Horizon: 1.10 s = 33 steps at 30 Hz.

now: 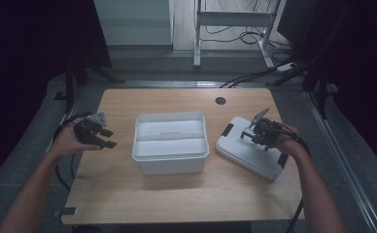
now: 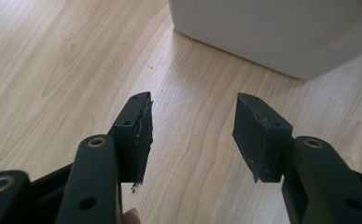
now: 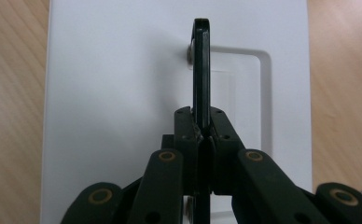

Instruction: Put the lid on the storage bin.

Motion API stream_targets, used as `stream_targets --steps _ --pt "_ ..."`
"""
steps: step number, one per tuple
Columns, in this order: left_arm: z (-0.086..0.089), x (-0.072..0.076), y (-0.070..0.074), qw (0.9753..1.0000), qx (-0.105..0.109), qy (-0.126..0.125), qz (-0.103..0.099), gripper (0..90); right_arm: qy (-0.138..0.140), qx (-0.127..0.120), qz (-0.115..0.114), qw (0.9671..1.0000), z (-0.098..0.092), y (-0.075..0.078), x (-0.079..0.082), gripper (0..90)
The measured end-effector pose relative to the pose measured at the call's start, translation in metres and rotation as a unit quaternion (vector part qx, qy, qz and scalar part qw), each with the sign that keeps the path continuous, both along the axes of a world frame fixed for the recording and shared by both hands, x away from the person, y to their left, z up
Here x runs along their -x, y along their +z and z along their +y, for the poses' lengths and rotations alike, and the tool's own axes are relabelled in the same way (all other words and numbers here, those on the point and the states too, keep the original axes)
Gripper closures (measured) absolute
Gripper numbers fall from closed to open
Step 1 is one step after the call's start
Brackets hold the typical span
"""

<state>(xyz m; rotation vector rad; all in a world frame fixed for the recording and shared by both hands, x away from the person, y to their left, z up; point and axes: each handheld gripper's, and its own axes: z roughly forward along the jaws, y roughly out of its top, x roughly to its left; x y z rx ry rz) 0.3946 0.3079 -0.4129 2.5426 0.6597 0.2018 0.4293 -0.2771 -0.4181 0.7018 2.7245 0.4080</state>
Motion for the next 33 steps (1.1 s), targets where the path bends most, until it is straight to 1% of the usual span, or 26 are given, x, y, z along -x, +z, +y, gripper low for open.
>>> stream_targets --steps 2,5,8,11,12,14,17,19,20,21,23,26,30,32,33 --pt "-0.001 0.000 -0.002 1.0000 -0.002 0.002 0.001 47.7 0.006 0.000 -0.012 0.9999 -0.002 0.012 0.004 83.8" --pt "-0.001 0.000 -0.005 1.0000 -0.002 0.001 0.003 47.7 0.011 -0.004 -0.030 0.9995 -0.005 0.038 0.012 83.8" --pt "-0.003 0.000 -0.008 1.0000 -0.002 0.001 0.006 47.7 0.023 -0.018 -0.052 0.9982 -0.006 0.066 0.019 83.8" --pt "-0.005 0.001 -0.012 1.0000 -0.002 -0.002 0.009 47.7 0.043 -0.031 -0.073 0.9959 -0.004 0.093 0.025 83.8" --pt "-0.005 0.001 -0.013 1.0000 -0.002 -0.002 0.009 47.7 0.053 -0.037 -0.079 0.9948 -0.001 0.103 0.026 83.7" --pt "-0.006 0.001 -0.014 0.9999 -0.004 -0.002 0.013 47.7 0.064 -0.044 -0.088 0.9932 0.004 0.115 0.029 83.7" --pt "-0.009 0.000 -0.016 0.9998 -0.006 -0.005 0.016 47.7 0.086 -0.056 -0.098 0.9900 0.019 0.130 0.030 83.8" --pt "-0.010 0.000 -0.017 0.9998 -0.007 -0.008 0.016 47.7 0.103 -0.060 -0.102 0.9876 0.032 0.137 0.030 83.8" --pt "-0.011 0.000 -0.018 0.9998 -0.007 -0.008 0.017 47.7 0.113 -0.061 -0.102 0.9865 0.039 0.140 0.029 83.8" --pt "-0.011 0.000 -0.019 0.9998 -0.006 -0.009 0.018 47.7 0.129 -0.065 -0.100 0.9845 0.048 0.141 0.028 83.8" --pt "-0.013 0.000 -0.021 0.9998 -0.005 -0.009 0.019 47.7 0.144 -0.066 -0.096 0.9827 0.062 0.143 0.026 83.7" --pt "-0.014 0.000 -0.023 0.9997 -0.005 -0.011 0.020 47.7 0.170 -0.064 -0.088 0.9794 0.089 0.143 0.022 83.7" --pt "-0.014 0.001 -0.025 0.9997 -0.006 -0.011 0.021 47.7 0.196 -0.067 -0.079 0.9751 0.117 0.140 0.017 83.7" --pt "-0.014 0.001 -0.026 0.9997 -0.007 -0.012 0.022 47.7 0.209 -0.068 -0.078 0.9725 0.132 0.139 0.014 83.7" --pt "-0.014 0.001 -0.027 0.9997 -0.007 -0.012 0.022 47.7 0.218 -0.068 -0.078 0.9705 0.139 0.138 0.013 83.7"
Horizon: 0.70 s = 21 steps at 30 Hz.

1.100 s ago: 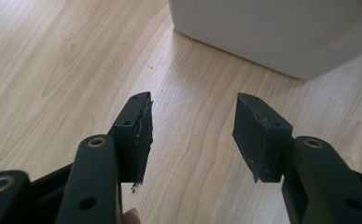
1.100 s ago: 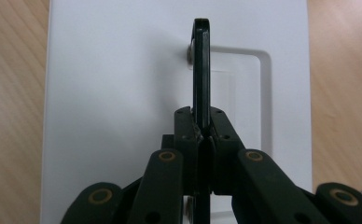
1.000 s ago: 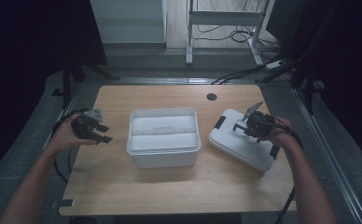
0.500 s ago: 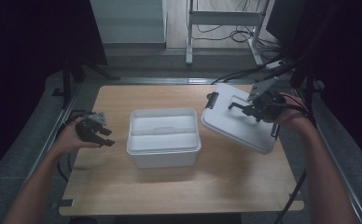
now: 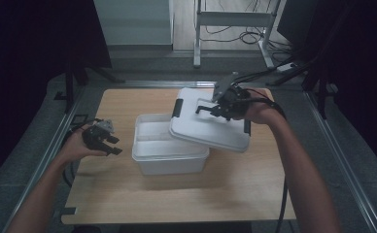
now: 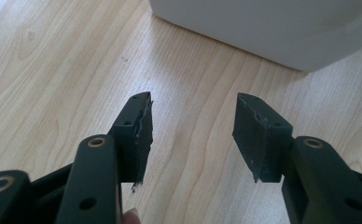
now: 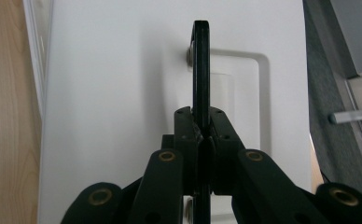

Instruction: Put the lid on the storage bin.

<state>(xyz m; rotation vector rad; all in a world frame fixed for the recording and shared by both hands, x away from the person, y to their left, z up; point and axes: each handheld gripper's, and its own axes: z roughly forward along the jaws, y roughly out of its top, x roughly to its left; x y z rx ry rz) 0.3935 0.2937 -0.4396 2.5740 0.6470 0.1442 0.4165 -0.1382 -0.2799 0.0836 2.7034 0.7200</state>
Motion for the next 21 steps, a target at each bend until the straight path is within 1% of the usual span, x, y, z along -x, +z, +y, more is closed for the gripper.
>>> stream_targets --steps 3,4,6,9,11,12,15,21 --pt "0.001 0.000 -0.001 1.0000 0.001 0.001 0.001 47.7 0.022 -0.004 0.004 0.9997 0.020 -0.002 -0.002 83.8" --pt "0.001 0.000 -0.002 1.0000 -0.001 0.000 0.001 47.7 0.028 -0.002 0.005 0.9996 0.025 -0.003 -0.002 83.7" --pt "0.000 0.000 -0.004 1.0000 0.000 -0.001 0.003 47.7 0.036 -0.008 0.009 0.9993 0.037 -0.006 -0.002 83.7" --pt "-0.001 0.000 -0.007 1.0000 -0.001 -0.002 0.005 47.8 0.044 -0.005 0.009 0.9990 0.048 -0.009 -0.002 83.7" --pt "-0.002 0.000 -0.008 1.0000 0.000 -0.004 0.005 47.7 0.052 -0.005 0.015 0.9985 0.055 -0.011 -0.003 83.7" --pt "-0.003 0.000 -0.009 1.0000 0.000 -0.004 0.006 47.7 0.053 -0.002 0.013 0.9985 0.057 -0.012 -0.003 83.7" --pt "-0.004 -0.001 -0.010 1.0000 0.001 -0.005 0.007 47.7 0.061 -0.004 0.019 0.9980 0.063 -0.014 -0.004 83.6" --pt "-0.006 -0.002 -0.012 0.9999 0.000 -0.009 0.007 47.7 0.076 -0.004 0.022 0.9969 0.076 -0.016 -0.005 83.6"
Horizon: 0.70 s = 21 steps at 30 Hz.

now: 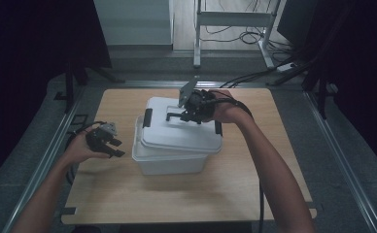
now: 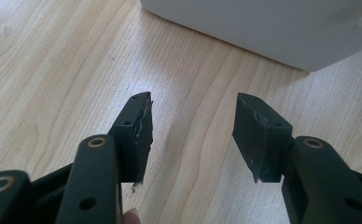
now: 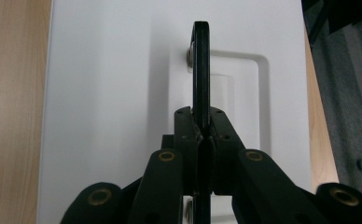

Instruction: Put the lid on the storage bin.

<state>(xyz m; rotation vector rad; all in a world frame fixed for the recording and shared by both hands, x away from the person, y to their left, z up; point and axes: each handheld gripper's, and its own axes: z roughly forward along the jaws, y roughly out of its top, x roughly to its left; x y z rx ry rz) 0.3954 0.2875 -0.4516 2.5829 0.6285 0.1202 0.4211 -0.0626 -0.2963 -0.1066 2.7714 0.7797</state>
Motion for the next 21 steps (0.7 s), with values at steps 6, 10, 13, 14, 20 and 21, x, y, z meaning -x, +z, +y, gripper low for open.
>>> stream_targets --steps 6,10,13,14,20,21 --pt "0.001 0.001 -0.002 1.0000 0.001 0.003 0.002 47.7 0.016 0.009 0.006 0.9998 0.013 -0.006 0.001 83.6" --pt "0.004 0.002 -0.004 1.0000 0.004 0.005 0.003 47.7 0.024 0.016 0.008 0.9996 0.022 -0.010 0.000 83.6" --pt "0.005 0.002 -0.006 0.9999 0.005 0.007 0.005 47.8 0.029 0.023 0.010 0.9993 0.029 -0.012 0.001 83.5" --pt "0.006 0.002 -0.007 0.9999 0.005 0.007 0.006 47.8 0.034 0.022 0.011 0.9991 0.032 -0.013 0.000 83.5" --pt "0.006 0.001 -0.009 0.9999 0.008 0.008 0.009 47.8 0.041 0.025 0.019 0.9986 0.042 -0.020 0.001 83.4" --pt "0.006 0.001 -0.008 0.9999 0.009 0.008 0.008 47.8 0.039 0.029 0.023 0.9986 0.044 -0.022 0.002 83.4"
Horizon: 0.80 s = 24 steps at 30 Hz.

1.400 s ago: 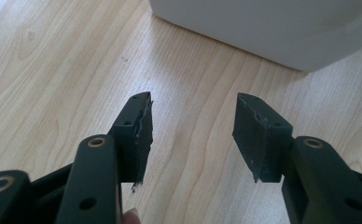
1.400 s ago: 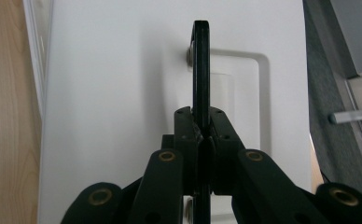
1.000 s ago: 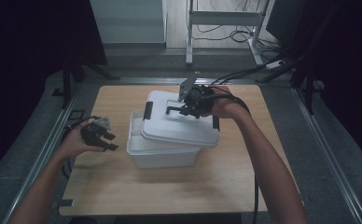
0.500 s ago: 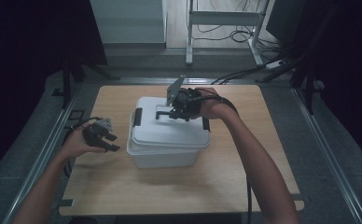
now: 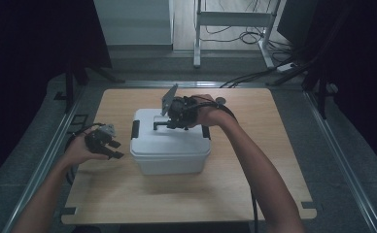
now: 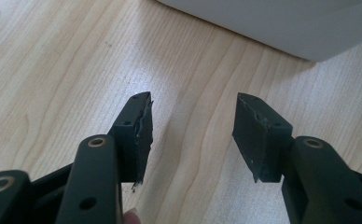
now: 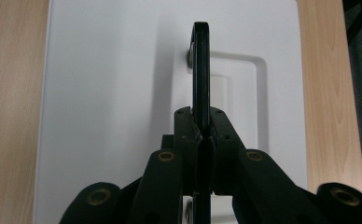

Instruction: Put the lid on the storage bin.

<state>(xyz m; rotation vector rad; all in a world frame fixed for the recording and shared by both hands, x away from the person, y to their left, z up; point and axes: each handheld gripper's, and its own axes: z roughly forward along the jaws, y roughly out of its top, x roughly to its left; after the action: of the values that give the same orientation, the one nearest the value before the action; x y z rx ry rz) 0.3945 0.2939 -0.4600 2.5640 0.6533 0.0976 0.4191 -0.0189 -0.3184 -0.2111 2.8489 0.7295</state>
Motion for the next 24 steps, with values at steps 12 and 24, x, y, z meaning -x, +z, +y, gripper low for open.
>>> stream_targets --steps 12,24 --pt "0.001 0.000 -0.002 1.0000 -0.001 0.000 0.003 47.7 -0.010 -0.017 0.004 0.9998 0.004 -0.010 0.000 69.4" --pt "-0.001 0.007 0.004 0.9999 0.000 0.008 -0.013 47.6 -0.101 -0.081 -0.003 0.9916 -0.053 0.003 0.006 45.5"
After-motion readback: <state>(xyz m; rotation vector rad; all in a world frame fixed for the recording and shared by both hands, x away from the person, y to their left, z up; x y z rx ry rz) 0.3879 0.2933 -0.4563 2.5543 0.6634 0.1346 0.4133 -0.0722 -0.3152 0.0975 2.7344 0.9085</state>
